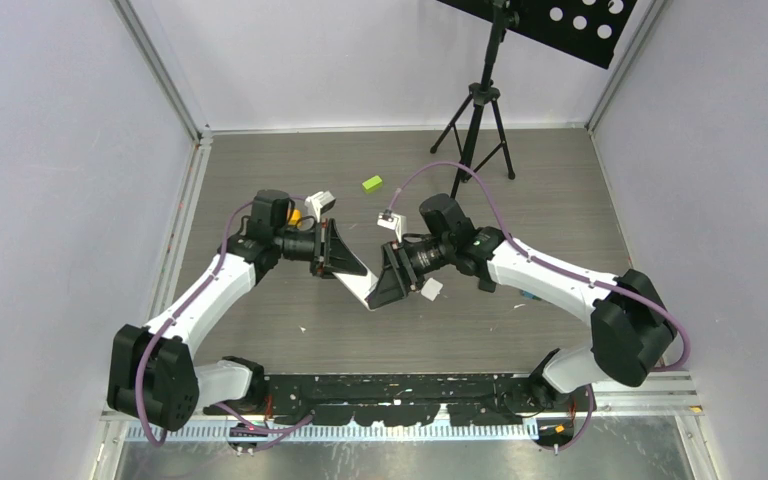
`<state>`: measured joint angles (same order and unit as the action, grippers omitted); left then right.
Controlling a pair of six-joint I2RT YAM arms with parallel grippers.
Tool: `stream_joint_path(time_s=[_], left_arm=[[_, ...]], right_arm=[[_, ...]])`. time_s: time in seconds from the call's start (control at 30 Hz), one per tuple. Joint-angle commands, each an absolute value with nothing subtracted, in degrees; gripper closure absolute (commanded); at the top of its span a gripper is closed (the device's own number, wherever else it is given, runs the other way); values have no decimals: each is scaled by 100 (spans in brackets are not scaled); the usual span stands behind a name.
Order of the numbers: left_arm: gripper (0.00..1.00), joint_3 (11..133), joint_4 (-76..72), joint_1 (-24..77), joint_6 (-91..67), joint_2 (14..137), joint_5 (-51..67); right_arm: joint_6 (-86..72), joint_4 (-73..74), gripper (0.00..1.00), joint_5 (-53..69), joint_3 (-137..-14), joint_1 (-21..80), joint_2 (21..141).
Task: Load the batteries into the remote control
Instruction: Load the battery into the remote control.
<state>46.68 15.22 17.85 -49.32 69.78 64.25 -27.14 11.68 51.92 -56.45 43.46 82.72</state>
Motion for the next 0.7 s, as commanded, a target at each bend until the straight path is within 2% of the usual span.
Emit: stream_joint_path(time_s=[0.0, 0.27, 0.5, 0.67], left_arm=[[100, 4839, 862, 1846, -5610, 6678, 7302], [100, 4735, 906, 1846, -5466, 6661, 7216], [100, 4781, 1236, 1846, -5082, 6742, 6912], [100, 4824, 1189, 1846, -5089, 6816, 6905]], right_arm=[[-2196, 1410, 33, 5173, -5534, 4390, 8581], [-2192, 1300, 21, 5390, -5490, 4351, 8284], [-3785, -1243, 16, 6062, -4624, 4358, 7649], [-3999, -1528, 15, 6149, -4495, 4359, 7535]])
